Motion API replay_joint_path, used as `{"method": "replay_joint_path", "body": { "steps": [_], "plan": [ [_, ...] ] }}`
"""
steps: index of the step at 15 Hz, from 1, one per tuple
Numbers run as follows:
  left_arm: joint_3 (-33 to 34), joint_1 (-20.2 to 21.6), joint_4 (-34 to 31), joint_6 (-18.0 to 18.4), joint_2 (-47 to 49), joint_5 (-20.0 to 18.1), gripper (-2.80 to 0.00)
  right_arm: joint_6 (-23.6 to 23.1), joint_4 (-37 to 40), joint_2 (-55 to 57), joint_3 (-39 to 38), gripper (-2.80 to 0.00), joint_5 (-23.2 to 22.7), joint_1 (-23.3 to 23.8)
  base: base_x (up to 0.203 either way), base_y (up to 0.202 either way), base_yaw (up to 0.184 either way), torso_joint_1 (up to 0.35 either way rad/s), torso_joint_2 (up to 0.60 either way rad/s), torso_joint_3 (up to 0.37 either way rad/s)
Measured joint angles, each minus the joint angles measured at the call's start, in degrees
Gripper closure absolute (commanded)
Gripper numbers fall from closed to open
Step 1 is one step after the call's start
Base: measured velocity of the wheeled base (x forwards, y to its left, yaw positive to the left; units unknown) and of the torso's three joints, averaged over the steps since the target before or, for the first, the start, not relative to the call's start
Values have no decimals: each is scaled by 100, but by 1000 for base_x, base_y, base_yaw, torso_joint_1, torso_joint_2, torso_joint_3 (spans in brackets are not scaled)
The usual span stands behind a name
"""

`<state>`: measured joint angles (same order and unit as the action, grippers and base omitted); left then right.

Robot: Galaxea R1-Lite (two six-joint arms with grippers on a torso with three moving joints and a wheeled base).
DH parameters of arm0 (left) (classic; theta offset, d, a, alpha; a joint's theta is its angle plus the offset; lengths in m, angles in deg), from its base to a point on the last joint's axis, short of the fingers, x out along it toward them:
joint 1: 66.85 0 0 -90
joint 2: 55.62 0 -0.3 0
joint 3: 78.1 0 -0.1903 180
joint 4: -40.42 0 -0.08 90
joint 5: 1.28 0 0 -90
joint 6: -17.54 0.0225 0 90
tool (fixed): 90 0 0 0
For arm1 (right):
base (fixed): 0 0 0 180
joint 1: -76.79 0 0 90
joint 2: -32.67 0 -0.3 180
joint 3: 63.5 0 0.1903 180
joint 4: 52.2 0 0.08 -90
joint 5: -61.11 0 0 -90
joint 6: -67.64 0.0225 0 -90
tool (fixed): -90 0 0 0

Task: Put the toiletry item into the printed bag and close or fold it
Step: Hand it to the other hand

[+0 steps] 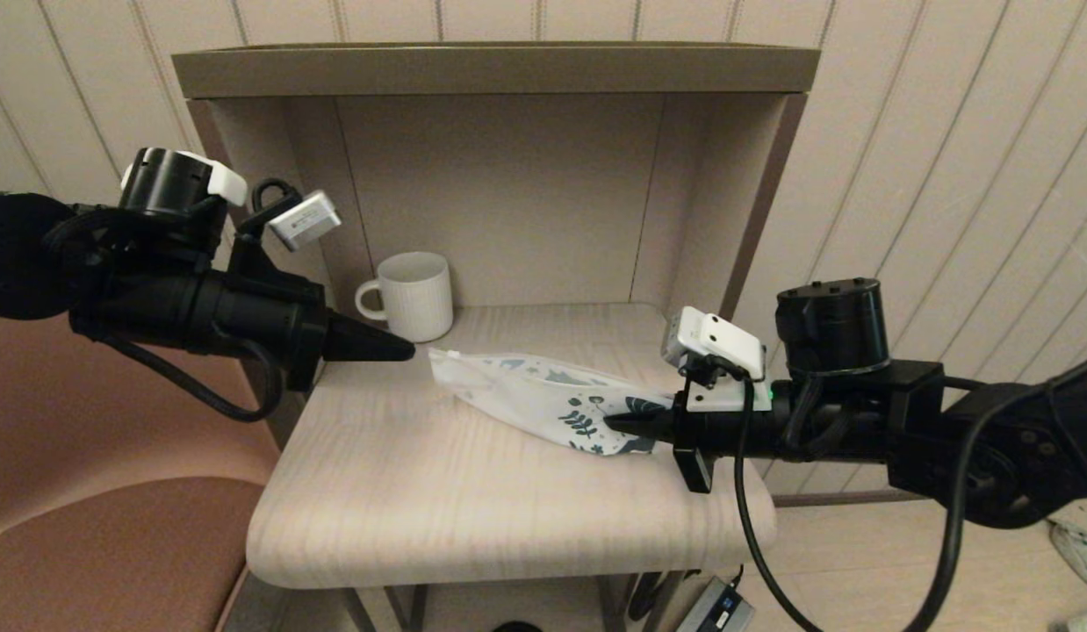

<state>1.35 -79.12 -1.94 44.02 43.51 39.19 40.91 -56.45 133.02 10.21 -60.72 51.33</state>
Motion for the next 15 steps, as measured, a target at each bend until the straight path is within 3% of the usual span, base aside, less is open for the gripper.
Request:
{"method": "replay_joint_path", "body": {
  "steps": [5,9,12,13,15],
  "plan": [
    [156,249,340,37,455,-630,0,153,11,61,52,0,-125,11,0,0,0,0,0,0],
    [210,260,356,45,590,-1000,0,773,8,48,184,0,-622,39,0,0,0,0,0,0],
    [210,260,362,138,650,-1067,0,796,0,67,216,0,-627,45,0,0,0,0,0,0],
    [219,263,362,163,672,-1074,-280,796,0,78,216,0,-632,45,0,0,0,0,0,0],
    [265,302,458,166,689,-1185,-280,794,0,100,227,0,-636,48,0,0,0,0,0,0]
  ]
}}
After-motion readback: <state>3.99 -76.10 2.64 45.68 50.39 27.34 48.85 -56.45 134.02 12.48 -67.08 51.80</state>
